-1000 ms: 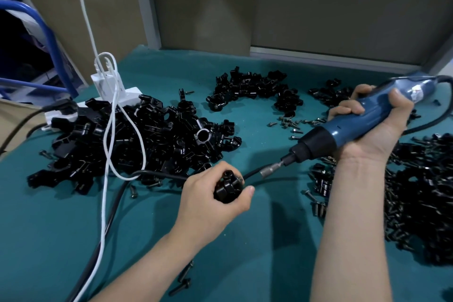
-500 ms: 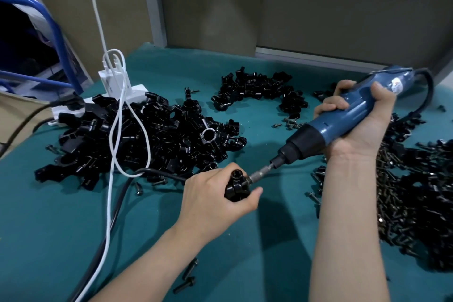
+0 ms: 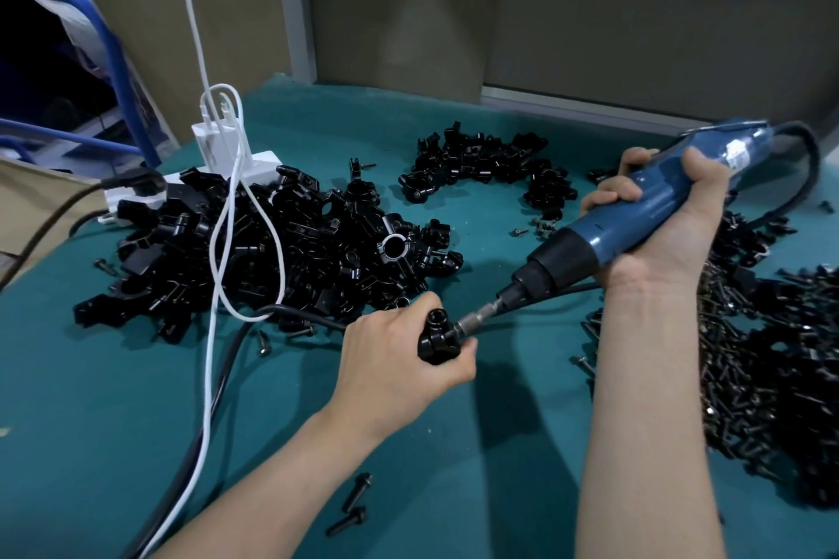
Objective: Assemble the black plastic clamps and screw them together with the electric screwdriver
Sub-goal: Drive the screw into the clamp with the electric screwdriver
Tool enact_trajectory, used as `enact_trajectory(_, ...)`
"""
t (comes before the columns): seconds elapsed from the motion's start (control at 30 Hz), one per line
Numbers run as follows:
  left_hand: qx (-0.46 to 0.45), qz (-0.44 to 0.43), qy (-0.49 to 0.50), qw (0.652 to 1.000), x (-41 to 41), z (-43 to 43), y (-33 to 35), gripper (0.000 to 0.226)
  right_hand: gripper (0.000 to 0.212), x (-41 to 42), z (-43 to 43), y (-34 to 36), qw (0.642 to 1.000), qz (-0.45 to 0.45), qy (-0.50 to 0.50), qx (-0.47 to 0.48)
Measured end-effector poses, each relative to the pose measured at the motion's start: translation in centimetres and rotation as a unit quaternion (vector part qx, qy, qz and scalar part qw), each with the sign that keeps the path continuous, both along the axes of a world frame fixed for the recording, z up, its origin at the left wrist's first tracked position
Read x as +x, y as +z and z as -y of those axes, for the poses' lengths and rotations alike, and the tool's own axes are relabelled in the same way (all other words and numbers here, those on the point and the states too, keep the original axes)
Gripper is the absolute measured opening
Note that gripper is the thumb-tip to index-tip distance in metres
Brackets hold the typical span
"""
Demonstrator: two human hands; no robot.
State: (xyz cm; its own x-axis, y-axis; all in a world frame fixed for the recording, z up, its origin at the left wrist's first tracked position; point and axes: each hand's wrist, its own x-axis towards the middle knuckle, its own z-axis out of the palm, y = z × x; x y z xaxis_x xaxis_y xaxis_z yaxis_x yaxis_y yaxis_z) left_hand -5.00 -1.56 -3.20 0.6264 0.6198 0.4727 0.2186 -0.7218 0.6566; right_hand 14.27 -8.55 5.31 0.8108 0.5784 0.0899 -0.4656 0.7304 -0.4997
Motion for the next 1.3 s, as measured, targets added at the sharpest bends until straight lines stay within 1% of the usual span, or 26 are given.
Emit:
enact_trajectory(0.1, -0.01, -0.003, -0.005, 1.0, 0.0, 0.1, 0.1, 0.034, 0.017, -0.1, -0.1, -0.1, 1.0, -0.009, -0.005, -0.005)
enact_trajectory(0.2, -0.089, 0.028, -0.035, 0.995, 0.1, 0.7, 0.3, 0.042, 0.019, 0.0, 0.1, -0.1, 1.0, -0.006, 0.002, 0.026)
enact_trajectory(0.3, -0.143, 0.059, -0.064, 0.986, 0.2, 1.3, 0.3, 0.045, 0.018, 0.0, 0.1, 0.0, 0.998, 0.013, 0.015, 0.065)
enact_trajectory(0.37, -0.178, 0.063, -0.074, 0.979, 0.2, 1.4, 0.2, 0.05, 0.019, 0.1, 0.2, -0.1, 0.996, 0.017, 0.024, 0.082)
enact_trajectory(0.5, -0.194, 0.05, -0.088, 0.976, 0.0, 1.7, 0.1, 0.052, 0.019, 0.3, 0.3, -0.4, 0.997, 0.016, 0.031, 0.075)
enact_trajectory(0.67, -0.225, 0.038, -0.104, 0.968, 0.1, 1.6, -0.2, 0.044, 0.018, 0.7, 0.5, -0.5, 0.995, 0.031, 0.049, 0.08)
enact_trajectory(0.73, -0.255, 0.025, -0.125, 0.958, 0.0, 1.7, -0.3, 0.042, 0.03, 0.8, 0.5, -0.6, 0.986, 0.037, 0.098, 0.132)
enact_trajectory(0.77, -0.276, 0.017, -0.14, 0.951, 0.0, 1.7, -0.4, 0.042, 0.037, 0.7, 0.5, -0.7, 0.973, 0.032, 0.138, 0.182)
enact_trajectory(0.8, -0.304, 0.005, -0.164, 0.939, -0.1, 1.6, -0.4, 0.04, 0.041, 0.7, 0.4, -0.8, 0.955, 0.027, 0.177, 0.238)
enact_trajectory(0.83, -0.344, -0.008, -0.2, 0.917, -0.1, 1.5, -0.3, 0.036, 0.042, 0.6, 0.4, -0.8, 0.934, 0.026, 0.207, 0.291)
enact_trajectory(0.87, -0.4, -0.023, -0.243, 0.883, -0.1, 1.5, -0.1, 0.031, 0.041, 0.6, 0.4, -1.0, 0.915, 0.026, 0.224, 0.335)
enact_trajectory(0.9, -0.466, -0.04, -0.281, 0.838, -0.1, 1.6, 0.1, 0.028, 0.039, 0.8, 0.5, -1.1, 0.902, 0.024, 0.231, 0.363)
enact_trajectory(0.97, -0.582, -0.079, -0.324, 0.741, -0.3, 1.6, 0.4, 0.028, 0.036, 1.4, 0.8, -1.9, 0.893, 0.015, 0.233, 0.384)
enact_trajectory(1.03, -0.67, -0.105, -0.348, 0.647, -0.4, 1.4, 0.5, 0.028, 0.035, 1.9, 1.3, -2.9, 0.893, -0.004, 0.229, 0.388)
enact_trajectory(1.07, -0.708, -0.105, -0.351, 0.604, -0.4, 1.1, 0.4, 0.029, 0.034, 2.3, 1.6, -3.3, 0.889, -0.018, 0.228, 0.397)
enact_trajectory(1.1, -0.74, -0.096, -0.345, 0.569, -0.4, 0.8, 0.5, 0.03, 0.033, 2.5, 1.9, -3.9, 0.884, -0.032, 0.222, 0.41)
enact_trajectory(1.13, -0.762, -0.079, -0.334, 0.55, -0.3, 0.4, 0.5, 0.033, 0.032, 2.7, 2.2, -4.4, 0.883, -0.05, 0.218, 0.413)
enact_trajectory(1.17, -0.774, -0.054, -0.319, 0.544, -0.2, 0.0, 0.5, 0.037, 0.031, 2.9, 2.4, -5.0, 0.883, -0.063, 0.219, 0.41)
enact_trajectory(1.23, -0.784, 0.013, -0.288, 0.55, 0.1, -0.4, 0.6, 0.041, 0.032, 3.1, 2.8, -6.0, 0.903, -0.073, 0.216, 0.364)
enact_trajectory(1.3, -0.773, 0.072, -0.254, 0.577, 0.3, -0.4, 0.9, 0.043, 0.035, 2.6, 2.4, -6.4, 0.937, -0.07, 0.197, 0.28)
